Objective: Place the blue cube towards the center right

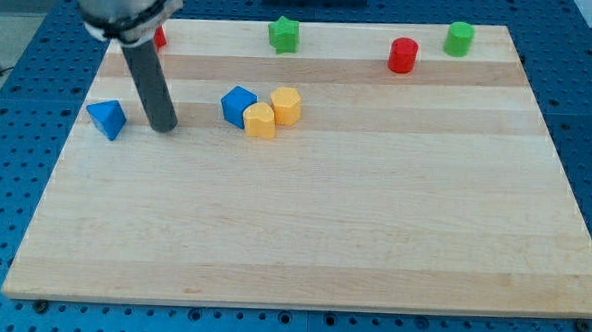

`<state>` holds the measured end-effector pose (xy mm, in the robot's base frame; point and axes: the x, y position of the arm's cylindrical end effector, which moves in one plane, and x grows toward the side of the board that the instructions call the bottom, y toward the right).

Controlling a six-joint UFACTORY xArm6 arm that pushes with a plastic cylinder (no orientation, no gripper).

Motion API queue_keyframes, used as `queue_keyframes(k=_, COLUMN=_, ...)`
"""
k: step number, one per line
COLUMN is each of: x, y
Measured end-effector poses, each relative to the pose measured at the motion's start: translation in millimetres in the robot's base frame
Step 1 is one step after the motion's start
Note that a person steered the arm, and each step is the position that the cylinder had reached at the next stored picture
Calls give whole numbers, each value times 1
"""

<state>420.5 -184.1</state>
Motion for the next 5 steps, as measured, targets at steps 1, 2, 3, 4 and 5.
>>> queue_keyframes(k=1, x=9, y=19)
queue_keyframes(k=2, x=-11, y=40)
queue_keyframes(k=3, x=-37, y=65)
queue_keyframes(k=4, x=-57, y=98)
queue_keyframes(k=5, x=-85, y=125)
